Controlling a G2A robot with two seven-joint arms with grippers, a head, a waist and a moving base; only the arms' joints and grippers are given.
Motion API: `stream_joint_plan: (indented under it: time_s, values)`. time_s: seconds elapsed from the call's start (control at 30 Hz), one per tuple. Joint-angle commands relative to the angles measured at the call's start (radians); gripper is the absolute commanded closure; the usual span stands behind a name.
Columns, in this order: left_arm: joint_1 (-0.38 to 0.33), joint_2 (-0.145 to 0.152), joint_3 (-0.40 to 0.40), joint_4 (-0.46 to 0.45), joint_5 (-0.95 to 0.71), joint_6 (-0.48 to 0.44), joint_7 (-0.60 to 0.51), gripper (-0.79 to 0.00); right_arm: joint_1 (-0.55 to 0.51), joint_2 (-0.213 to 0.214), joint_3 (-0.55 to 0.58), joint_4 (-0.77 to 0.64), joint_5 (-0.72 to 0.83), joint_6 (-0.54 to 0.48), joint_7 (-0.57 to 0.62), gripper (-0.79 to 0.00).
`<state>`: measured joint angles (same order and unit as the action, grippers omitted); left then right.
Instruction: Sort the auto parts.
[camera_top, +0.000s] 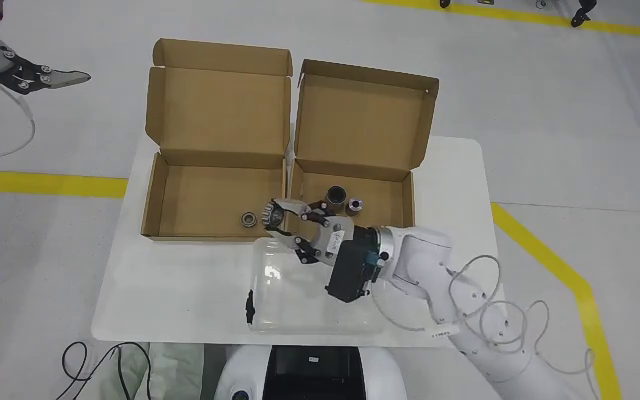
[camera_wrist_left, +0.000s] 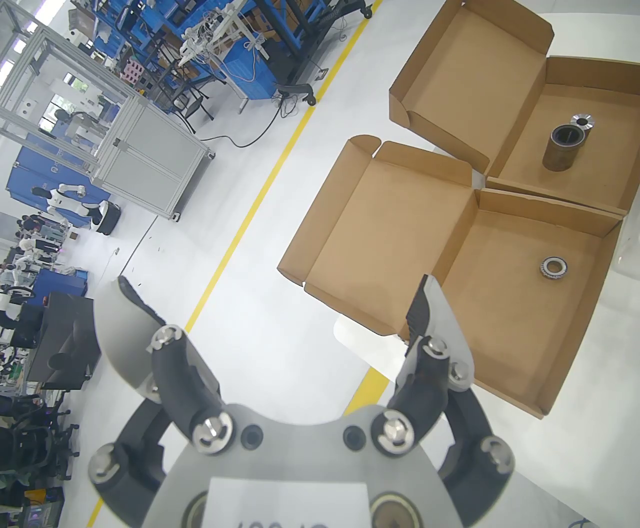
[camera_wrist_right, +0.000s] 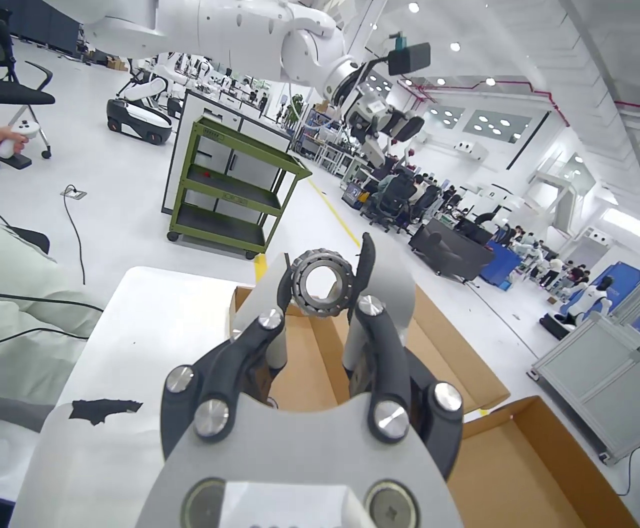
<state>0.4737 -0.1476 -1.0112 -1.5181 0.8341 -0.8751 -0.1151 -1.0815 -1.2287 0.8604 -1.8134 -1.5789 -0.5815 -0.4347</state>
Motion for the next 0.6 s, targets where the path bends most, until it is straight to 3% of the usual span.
stream_joint_plan:
  time_s: [0.0, 0.57]
  values:
    - [0.0, 0.0, 0.0, 0.0, 0.0, 0.0, 0.0, -0.785, 0.009, -0.001, 0.003, -0.017, 0.007, -0.003, 0.019, 0.0]
    - [0.0, 0.0, 0.0, 0.0, 0.0, 0.0, 0.0, -0.785, 0.076, -0.015, 0.044, -0.091, 0.084, 0.002, 0.145, 0.0]
